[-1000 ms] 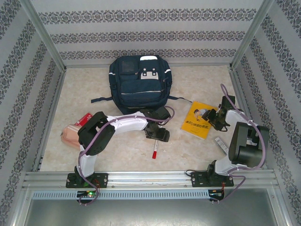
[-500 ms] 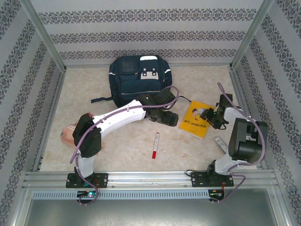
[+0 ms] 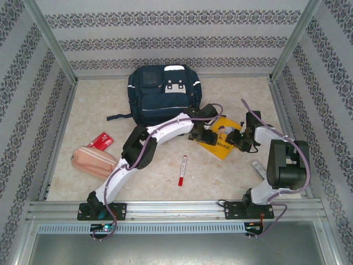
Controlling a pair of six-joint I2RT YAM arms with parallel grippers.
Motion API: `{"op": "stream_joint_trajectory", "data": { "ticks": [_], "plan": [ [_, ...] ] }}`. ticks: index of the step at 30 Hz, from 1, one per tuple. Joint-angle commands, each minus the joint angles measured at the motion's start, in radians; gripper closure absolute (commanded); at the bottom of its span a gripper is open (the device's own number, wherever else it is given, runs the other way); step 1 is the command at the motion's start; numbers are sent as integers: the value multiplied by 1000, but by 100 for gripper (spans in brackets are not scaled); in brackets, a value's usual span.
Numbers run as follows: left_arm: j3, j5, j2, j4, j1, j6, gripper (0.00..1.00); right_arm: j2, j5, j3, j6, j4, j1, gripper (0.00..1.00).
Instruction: Pack books, pencil case, and school supplies into a backpack
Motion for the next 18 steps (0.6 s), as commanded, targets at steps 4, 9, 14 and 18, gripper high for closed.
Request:
{"op": "stream_joint_trajectory", "data": {
  "ticks": [4,9,14,18],
  "plan": [
    [75,154,67,-10,41,83,26,14,-71,-16,-52,-69,19,56],
    [-6,358,73,30,41,51,26,38,-164,-5,-77,-52,31,56],
    [-31,443,83,11,42,51,27,32,-191,0,-86,-45,43,57],
    [-74,548,51,46,42,25,32,36,-185,2,-92,-45,43,59]
  ]
}}
